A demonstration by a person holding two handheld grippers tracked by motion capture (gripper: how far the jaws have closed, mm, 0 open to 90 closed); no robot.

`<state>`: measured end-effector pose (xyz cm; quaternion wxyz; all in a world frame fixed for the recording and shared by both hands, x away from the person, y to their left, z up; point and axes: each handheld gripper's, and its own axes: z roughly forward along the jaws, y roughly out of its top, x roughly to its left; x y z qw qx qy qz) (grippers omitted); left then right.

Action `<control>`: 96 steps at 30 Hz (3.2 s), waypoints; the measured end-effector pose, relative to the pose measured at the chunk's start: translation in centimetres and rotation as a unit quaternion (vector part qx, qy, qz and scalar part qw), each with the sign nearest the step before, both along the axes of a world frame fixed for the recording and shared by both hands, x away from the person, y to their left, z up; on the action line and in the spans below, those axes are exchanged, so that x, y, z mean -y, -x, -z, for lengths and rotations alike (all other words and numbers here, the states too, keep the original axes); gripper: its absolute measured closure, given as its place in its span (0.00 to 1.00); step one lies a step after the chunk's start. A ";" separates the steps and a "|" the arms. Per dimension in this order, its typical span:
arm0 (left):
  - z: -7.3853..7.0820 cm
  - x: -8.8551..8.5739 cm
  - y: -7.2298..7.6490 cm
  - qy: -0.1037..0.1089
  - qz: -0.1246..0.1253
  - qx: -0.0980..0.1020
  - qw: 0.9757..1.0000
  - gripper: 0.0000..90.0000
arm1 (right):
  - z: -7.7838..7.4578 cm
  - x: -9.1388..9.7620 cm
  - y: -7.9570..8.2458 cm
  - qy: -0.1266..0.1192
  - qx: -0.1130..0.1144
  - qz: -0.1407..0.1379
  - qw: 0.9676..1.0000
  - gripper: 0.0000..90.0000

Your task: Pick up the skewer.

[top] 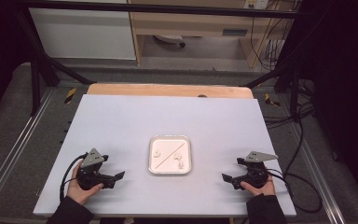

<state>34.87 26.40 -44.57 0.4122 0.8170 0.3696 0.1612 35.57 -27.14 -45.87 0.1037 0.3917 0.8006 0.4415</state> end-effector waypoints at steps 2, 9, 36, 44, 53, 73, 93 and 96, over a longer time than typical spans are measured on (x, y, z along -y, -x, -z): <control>0.0 0.0 0.0 -0.001 0.001 0.000 1.000 0.06 | 0.0 0.1 0.0 0.000 0.002 0.000 1.000 0.01; -0.2 0.3 0.0 -0.005 0.001 0.002 1.000 0.06 | 0.0 0.0 0.0 0.000 -0.001 -0.001 1.000 0.01; -1.3 2.5 -0.5 -0.020 0.014 -0.001 1.000 0.06 | -0.1 0.0 0.0 0.001 0.002 -0.002 1.000 0.01; -2.1 3.7 -0.7 -0.026 0.019 0.001 0.999 0.06 | -0.1 0.0 0.0 0.001 0.002 -0.004 1.000 0.01; -2.8 5.6 -1.1 -0.040 0.028 0.002 0.999 0.06 | 0.0 0.0 0.0 0.006 0.000 -0.004 1.000 0.01; -3.9 10.6 -2.6 -0.058 0.052 -0.001 0.997 0.07 | 0.1 -0.1 -0.1 0.006 -0.001 -0.006 1.000 0.01; -2.9 15.4 -4.4 -0.099 0.070 -0.026 0.992 0.26 | 0.1 -0.1 0.0 0.005 -0.001 -0.006 1.000 0.01; -2.6 15.9 -4.6 -0.102 0.071 -0.030 0.992 0.33 | 0.1 -0.1 0.0 0.005 -0.001 -0.007 1.000 0.01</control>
